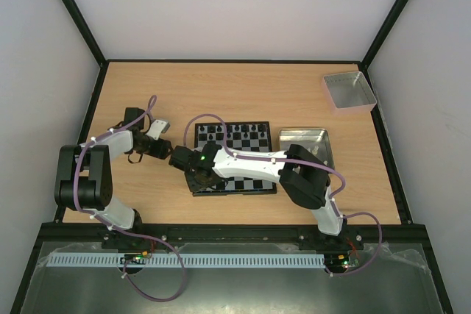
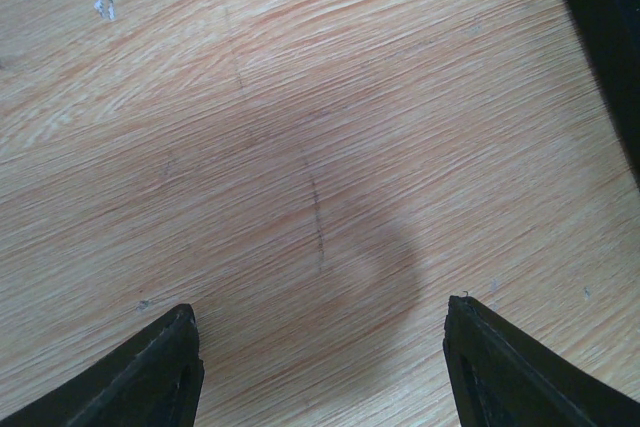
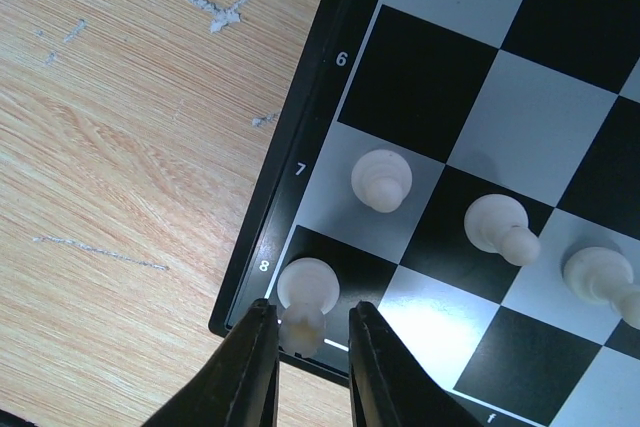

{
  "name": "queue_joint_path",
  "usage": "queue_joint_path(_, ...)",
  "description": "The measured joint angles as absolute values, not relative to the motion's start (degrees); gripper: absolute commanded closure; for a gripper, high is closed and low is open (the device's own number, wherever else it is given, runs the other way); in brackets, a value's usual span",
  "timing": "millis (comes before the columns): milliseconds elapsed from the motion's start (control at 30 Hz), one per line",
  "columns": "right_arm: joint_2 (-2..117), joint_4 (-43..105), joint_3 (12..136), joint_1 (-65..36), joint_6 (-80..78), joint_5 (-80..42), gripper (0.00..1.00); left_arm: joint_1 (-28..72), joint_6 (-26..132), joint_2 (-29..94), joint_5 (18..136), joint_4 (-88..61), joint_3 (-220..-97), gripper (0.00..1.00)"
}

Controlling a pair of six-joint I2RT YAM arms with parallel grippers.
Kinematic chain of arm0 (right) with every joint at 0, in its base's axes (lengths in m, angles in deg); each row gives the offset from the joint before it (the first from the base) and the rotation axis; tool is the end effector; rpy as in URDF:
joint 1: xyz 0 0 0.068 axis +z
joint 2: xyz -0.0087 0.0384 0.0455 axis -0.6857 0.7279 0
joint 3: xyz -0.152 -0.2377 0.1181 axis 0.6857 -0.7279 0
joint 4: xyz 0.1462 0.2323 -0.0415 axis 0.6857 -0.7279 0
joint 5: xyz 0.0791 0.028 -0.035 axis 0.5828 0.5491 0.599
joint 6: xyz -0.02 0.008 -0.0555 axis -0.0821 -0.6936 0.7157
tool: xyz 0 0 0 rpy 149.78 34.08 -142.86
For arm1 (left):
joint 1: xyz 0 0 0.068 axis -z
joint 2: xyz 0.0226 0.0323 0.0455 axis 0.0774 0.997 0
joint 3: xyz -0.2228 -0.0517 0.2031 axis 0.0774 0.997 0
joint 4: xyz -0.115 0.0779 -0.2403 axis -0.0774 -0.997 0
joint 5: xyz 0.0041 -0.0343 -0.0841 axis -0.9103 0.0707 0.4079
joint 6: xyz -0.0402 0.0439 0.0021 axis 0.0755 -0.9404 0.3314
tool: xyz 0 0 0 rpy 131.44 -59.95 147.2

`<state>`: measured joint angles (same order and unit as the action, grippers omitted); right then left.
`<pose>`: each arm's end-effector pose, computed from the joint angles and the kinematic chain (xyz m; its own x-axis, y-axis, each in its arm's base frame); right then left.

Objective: Set up the chess pieces on the board
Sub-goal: Place the chess piece on the chessboard.

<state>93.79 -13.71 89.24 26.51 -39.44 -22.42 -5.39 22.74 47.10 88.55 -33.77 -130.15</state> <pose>0.1540 0.4280 0.2049 -0.9001 -0.3992 -0.1747 -0.4339 0.8581 0.2747 0.2934 -0.0099 0.1585 -0.8191 0.2803 -0.5005 0.4050 0.9005 -0.1586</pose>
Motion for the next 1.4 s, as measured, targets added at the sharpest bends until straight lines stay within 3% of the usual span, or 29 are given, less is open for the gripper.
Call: queue_joint_path(1400,94.47,-13.97,89.37,26.51,-38.85,-22.46,0.85,-5.39,22.74,47.1,88.86,-33.86,-130.15,0.33)
